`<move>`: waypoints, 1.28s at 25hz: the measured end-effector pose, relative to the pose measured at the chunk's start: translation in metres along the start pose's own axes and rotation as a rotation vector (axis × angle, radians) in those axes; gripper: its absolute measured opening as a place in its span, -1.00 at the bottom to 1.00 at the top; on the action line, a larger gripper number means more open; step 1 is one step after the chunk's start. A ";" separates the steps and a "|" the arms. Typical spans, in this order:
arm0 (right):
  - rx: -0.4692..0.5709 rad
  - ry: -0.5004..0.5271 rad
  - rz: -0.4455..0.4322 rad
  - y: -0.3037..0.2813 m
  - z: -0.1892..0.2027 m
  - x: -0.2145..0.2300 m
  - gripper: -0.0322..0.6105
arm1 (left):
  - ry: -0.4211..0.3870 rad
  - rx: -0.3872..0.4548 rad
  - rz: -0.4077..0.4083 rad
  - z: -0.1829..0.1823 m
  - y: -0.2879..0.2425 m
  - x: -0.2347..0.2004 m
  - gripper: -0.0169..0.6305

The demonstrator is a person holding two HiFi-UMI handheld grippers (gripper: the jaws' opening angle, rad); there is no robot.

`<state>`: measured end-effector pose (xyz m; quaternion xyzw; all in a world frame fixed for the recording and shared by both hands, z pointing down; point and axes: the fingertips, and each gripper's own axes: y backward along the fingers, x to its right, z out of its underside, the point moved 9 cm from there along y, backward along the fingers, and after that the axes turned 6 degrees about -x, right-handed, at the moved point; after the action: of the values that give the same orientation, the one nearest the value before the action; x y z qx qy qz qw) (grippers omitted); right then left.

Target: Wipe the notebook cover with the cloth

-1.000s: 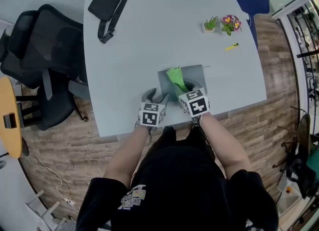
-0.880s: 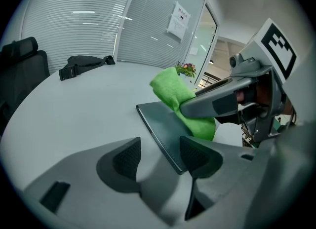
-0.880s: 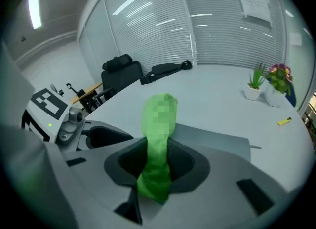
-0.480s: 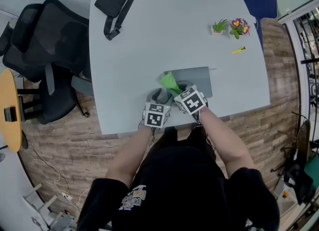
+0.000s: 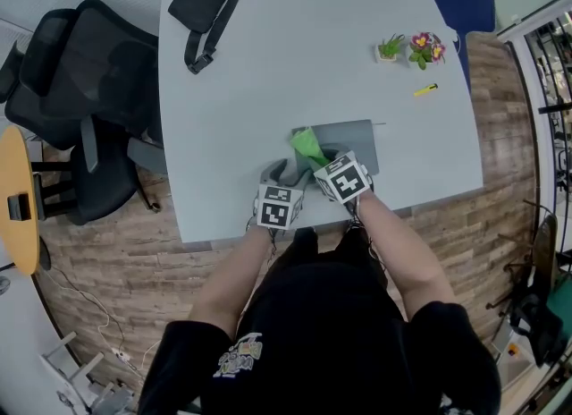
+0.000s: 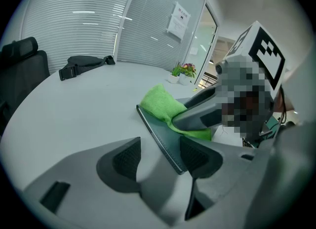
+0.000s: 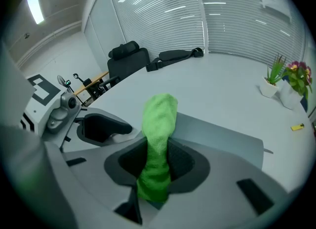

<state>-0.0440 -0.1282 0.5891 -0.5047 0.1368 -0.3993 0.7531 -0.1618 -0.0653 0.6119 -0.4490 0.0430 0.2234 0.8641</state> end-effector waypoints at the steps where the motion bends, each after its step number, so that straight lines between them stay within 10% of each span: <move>1: 0.002 -0.010 0.006 0.001 0.002 0.003 -0.55 | 0.000 0.000 0.000 0.000 0.000 0.000 -0.17; 32: 0.043 -0.330 0.246 0.061 0.066 0.107 -0.55 | 0.001 0.001 0.001 0.001 0.000 0.000 -0.17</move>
<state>0.0936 -0.1538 0.5869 -0.5267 0.0637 -0.2188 0.8189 -0.1622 -0.0649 0.6123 -0.4485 0.0436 0.2236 0.8642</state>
